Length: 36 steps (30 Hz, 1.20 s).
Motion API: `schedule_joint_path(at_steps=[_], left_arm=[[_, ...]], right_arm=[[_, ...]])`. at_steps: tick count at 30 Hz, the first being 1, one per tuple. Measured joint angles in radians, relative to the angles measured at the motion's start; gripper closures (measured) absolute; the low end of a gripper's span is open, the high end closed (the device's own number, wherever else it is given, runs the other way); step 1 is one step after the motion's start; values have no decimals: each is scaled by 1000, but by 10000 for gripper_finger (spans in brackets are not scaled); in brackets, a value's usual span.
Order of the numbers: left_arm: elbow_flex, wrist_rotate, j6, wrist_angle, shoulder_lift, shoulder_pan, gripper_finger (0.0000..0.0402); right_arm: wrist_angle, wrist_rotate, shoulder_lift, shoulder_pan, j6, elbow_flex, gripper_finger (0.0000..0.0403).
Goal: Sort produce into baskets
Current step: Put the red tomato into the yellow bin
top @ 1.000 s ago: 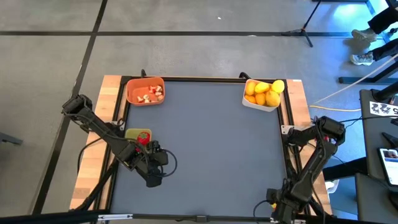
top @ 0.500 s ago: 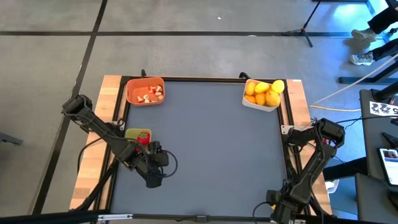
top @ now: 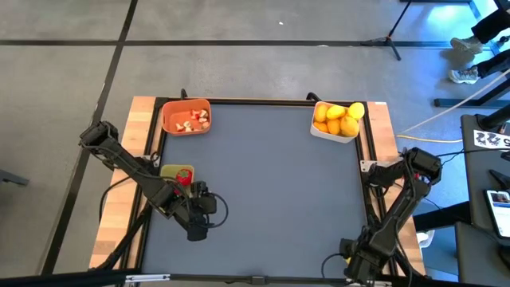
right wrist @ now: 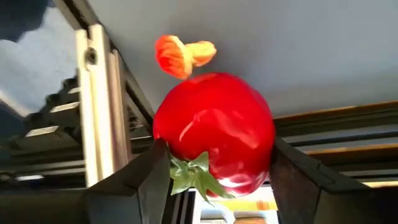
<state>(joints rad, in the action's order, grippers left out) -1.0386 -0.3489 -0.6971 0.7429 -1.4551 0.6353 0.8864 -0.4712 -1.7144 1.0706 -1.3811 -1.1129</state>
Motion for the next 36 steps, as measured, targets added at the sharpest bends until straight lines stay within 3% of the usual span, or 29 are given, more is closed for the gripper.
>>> schedule_joint_path(at_steps=[5, 8, 20, 26, 31, 36], left_arm=[[0, -17, -2, 0, 0, 0, 13], [0, -29, -7, -9, 0, 0, 13], [0, -164, -2, -101, 0, -4, 13], [0, -216, -8, -161, 0, -4, 13], [0, -245, -24, -212, 0, -4, 13], [-13, -244, -76, -151, 22, 11, 13]], right_arm=[[39, 1, 60, -40, 1, -1, 187], [64, 71, 99, -73, 23, -2, 185], [31, 597, 126, -289, 294, -3, 182], [-106, 811, 126, -400, 494, -3, 182], [-276, 884, 126, -474, 667, -4, 182], [-423, 890, 126, -536, 804, -4, 182]])
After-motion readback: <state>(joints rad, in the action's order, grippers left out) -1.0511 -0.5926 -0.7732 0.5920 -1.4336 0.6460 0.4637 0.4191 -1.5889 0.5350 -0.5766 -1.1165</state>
